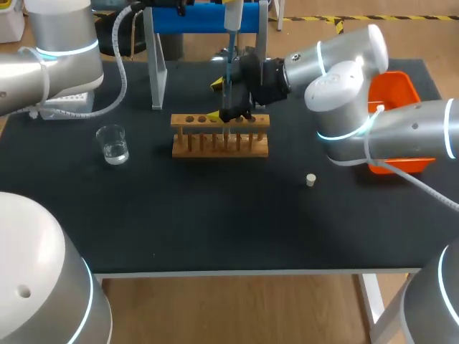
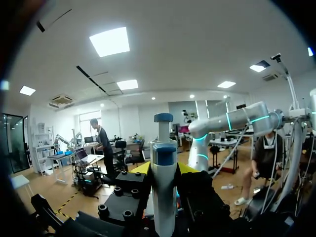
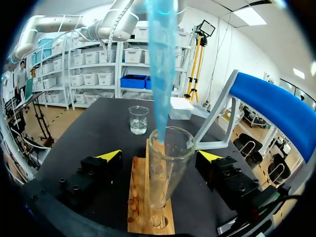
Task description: Invert the test tube, pick up the pipette, mount the tip to pipette, aspirate from beaker and dispense into the tube, eject the tip, return the pipette, and cap with the stopper.
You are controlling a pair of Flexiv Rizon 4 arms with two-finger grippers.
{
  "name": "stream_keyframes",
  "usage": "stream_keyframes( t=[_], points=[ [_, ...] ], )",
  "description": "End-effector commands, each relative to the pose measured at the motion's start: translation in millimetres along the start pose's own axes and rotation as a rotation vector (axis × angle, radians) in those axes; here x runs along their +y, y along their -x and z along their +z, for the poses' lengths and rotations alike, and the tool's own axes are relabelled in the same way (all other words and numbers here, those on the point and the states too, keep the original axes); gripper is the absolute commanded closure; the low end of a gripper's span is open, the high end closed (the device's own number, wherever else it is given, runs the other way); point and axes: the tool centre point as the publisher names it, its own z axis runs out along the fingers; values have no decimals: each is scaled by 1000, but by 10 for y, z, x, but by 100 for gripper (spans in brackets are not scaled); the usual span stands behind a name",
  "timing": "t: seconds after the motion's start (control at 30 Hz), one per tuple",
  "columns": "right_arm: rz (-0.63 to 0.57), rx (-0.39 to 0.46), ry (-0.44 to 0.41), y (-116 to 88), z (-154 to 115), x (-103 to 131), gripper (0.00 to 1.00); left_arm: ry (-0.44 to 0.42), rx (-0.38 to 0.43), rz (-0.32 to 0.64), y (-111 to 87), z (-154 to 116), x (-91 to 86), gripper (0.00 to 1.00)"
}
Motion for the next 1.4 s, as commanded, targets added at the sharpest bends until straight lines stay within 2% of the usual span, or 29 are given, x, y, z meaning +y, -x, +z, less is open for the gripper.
stream_keyframes(
  t=[0.03, 0.23, 0.53, 0.73, 0.93, 1.03, 1.17, 1.4],
  points=[
    [0, 3, -3, 3, -12, 6, 0, 7, -20, 10, -102, -14, -87, 100],
    [0, 3, -3, 3, -12, 6, 0, 28, -63, 38, -218, -90, -191, 100],
    [0, 3, -3, 3, -12, 6, 0, 75, -204, 4, -675, -387, -178, 100],
    [0, 3, -3, 3, -12, 6, 0, 62, -242, -37, -1087, -373, 33, 100],
    [0, 3, -3, 3, -12, 6, 0, 28, -243, -67, -1326, -196, 331, 100],
    [0, 3, -3, 3, -12, 6, 0, 23, -251, -72, -1396, -90, 450, 100],
    [0, 3, -3, 3, -12, 6, 0, 20, -301, -68, -1462, 18, 586, 100],
    [0, 3, -3, 3, -12, 6, 0, 3, -306, -70, -1407, 95, 704, 100]
  ],
)
